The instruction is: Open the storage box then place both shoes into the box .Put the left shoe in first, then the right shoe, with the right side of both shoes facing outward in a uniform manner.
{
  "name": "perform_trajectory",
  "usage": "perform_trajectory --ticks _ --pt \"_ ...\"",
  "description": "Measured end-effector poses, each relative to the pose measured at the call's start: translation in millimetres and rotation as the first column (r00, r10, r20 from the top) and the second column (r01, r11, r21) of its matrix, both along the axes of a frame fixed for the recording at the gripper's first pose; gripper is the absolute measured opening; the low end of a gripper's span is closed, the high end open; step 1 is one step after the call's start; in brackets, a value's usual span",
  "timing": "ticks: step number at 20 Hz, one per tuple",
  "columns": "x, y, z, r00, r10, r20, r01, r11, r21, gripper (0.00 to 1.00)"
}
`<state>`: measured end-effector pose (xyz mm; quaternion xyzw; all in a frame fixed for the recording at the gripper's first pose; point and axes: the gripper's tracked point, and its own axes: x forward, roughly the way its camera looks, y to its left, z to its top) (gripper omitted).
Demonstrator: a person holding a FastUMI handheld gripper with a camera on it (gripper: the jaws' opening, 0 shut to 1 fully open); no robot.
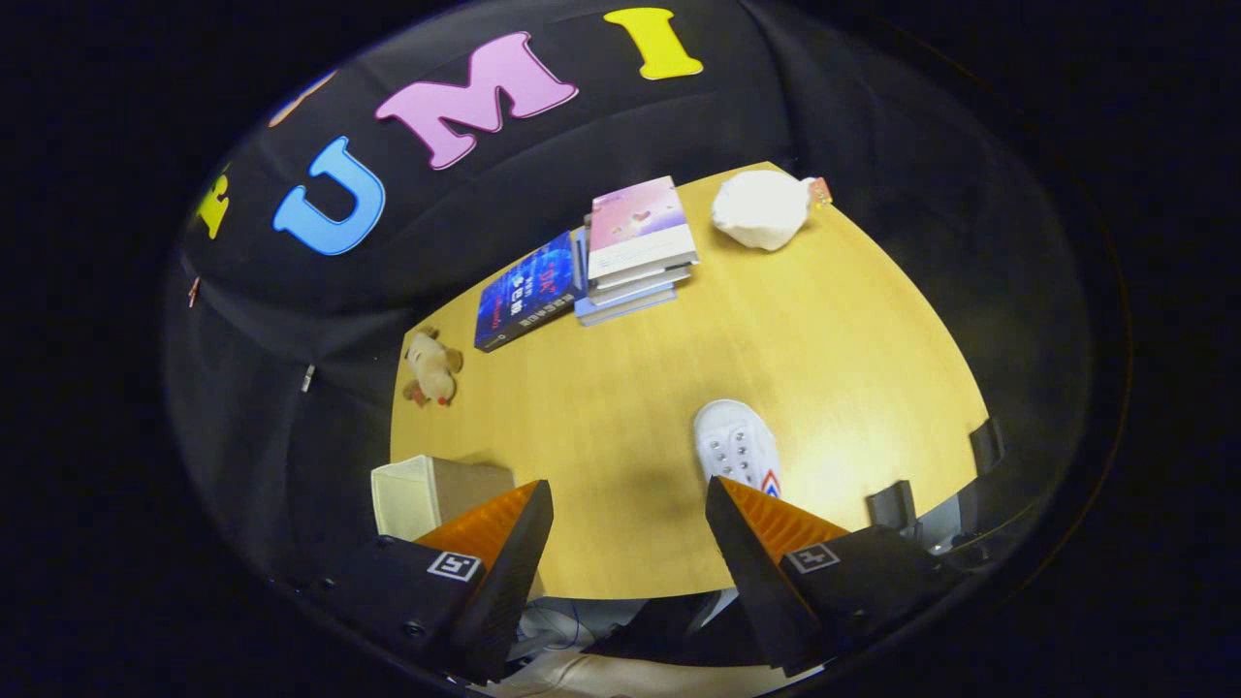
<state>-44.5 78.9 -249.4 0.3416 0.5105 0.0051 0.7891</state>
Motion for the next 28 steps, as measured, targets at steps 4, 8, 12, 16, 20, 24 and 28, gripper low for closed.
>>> perform_trajectory --ticks 4,8,12,16,20,24,28 --pt "-20 -34 -43 0.998 0.001 -0.056 -0.003 0.999 -0.043 0.97" --pt "-37 -44 -85 0.993 0.041 -0.114 -0.047 0.997 -0.057 0.97" --pt "-50 -44 -119 0.983 0.076 -0.165 -0.084 0.996 -0.038 0.97" --pt "-56 -32 -143 0.972 0.108 -0.209 -0.107 0.994 0.019 0.97" --pt "-59 -21 -164 0.961 0.141 -0.238 -0.135 0.990 0.039 0.96" --pt "-62 -15 -191 0.942 0.190 -0.278 -0.195 0.981 0.009 0.94" --pt "-62 -2 -209 0.927 0.222 -0.301 -0.233 0.972 -0.002 0.89"
